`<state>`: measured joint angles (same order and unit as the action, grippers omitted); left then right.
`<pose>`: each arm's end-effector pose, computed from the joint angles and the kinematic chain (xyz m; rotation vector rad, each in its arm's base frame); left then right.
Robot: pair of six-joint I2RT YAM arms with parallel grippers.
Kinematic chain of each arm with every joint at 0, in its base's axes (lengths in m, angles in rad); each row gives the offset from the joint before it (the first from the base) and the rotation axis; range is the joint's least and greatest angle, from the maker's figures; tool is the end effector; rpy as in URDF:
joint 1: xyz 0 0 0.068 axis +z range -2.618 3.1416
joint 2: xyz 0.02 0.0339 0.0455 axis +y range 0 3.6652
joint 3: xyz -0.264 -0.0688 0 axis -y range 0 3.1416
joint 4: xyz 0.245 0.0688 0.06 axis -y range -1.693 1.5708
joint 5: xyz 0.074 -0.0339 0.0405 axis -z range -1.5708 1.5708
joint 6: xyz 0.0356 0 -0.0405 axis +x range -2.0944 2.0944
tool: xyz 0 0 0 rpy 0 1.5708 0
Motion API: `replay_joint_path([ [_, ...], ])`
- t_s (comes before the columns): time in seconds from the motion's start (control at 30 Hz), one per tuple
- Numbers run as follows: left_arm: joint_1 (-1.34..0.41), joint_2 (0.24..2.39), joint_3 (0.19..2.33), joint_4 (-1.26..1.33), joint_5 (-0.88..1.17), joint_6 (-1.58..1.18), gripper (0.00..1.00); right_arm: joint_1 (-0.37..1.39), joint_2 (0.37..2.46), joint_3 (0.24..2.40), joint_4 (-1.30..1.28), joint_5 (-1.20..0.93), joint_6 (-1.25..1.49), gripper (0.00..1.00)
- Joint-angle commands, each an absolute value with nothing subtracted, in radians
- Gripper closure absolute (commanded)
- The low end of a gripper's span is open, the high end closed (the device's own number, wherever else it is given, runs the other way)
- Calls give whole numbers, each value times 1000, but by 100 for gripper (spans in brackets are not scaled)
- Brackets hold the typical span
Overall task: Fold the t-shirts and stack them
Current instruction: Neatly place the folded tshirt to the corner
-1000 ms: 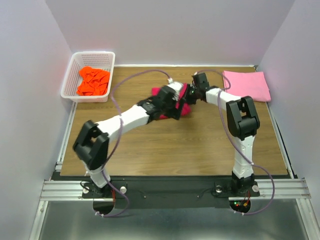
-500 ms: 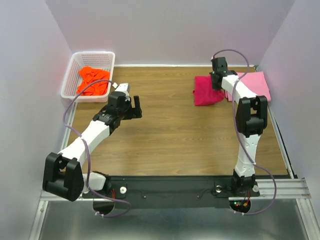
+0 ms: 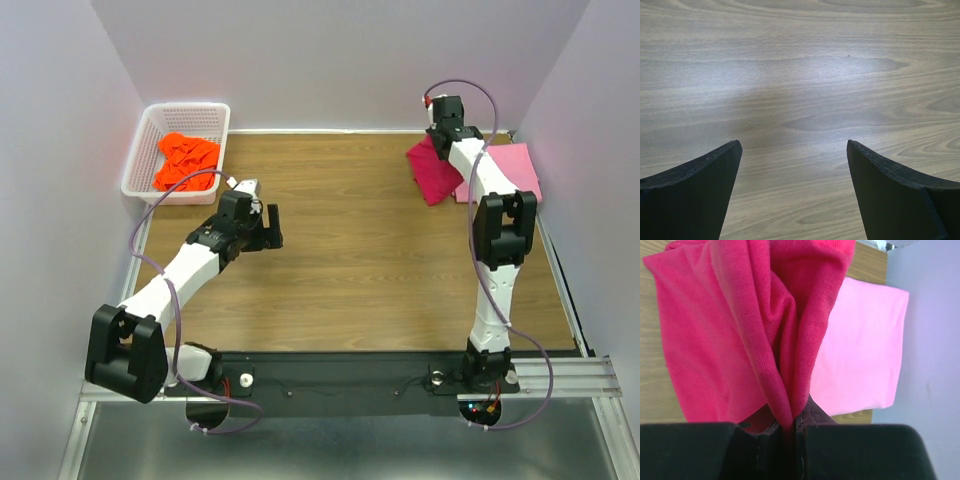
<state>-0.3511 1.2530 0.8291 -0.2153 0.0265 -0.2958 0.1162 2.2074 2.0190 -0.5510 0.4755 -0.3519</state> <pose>0.2564 -0.0949 0.2528 0.0767 2.2359 -0.3855 0.5054 0.0426 0.2676 -0.2924 2.2816 -0.6691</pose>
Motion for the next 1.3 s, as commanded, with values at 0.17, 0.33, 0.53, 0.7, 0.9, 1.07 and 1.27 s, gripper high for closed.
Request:
replay_joint_path([
  [0.17,-345,1282,903,-238,37,-288,2,31,2146,2057,-531,466,-423,99],
  [0.33,-345,1302,917,-236,51,-291,2,-18,2132,2054,-531,448,-420,99],
  [0.53,-345,1322,936,-242,51,-285,2,-54,2144,2082,-531,426,-422,99],
  [0.7,-345,1336,937,-242,52,-285,2,-58,2146,2129,-529,414,-431,99],
  [0.9,-345,1348,943,-238,54,-285,2,-72,2158,2157,-529,408,-433,100],
  [1.07,-344,1371,950,-238,60,-284,2,-92,2163,2143,-529,388,-416,100],
  [1.27,-345,1397,954,-238,72,-285,2,-140,2180,2125,-528,367,-377,99],
])
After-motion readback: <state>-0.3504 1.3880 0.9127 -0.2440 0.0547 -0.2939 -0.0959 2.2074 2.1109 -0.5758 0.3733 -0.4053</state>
